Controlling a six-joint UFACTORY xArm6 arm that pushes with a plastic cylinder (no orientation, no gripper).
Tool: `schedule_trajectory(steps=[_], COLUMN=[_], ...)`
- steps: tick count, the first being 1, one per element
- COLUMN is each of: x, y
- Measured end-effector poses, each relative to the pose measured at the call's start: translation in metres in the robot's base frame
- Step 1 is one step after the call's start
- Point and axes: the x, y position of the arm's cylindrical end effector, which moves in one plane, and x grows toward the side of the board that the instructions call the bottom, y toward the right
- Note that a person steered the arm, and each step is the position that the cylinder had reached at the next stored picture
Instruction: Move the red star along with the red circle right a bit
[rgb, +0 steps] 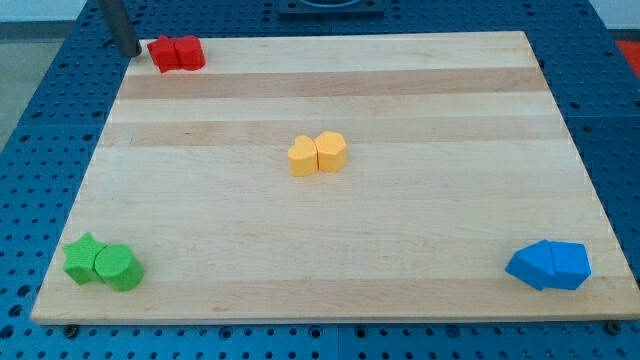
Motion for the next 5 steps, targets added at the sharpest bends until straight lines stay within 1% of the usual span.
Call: schedule_trajectory(steps=[1,2,3,5], x=[0.017,0.019,0.019,0.012], y=[0.016,0.047,0.065,-0.004])
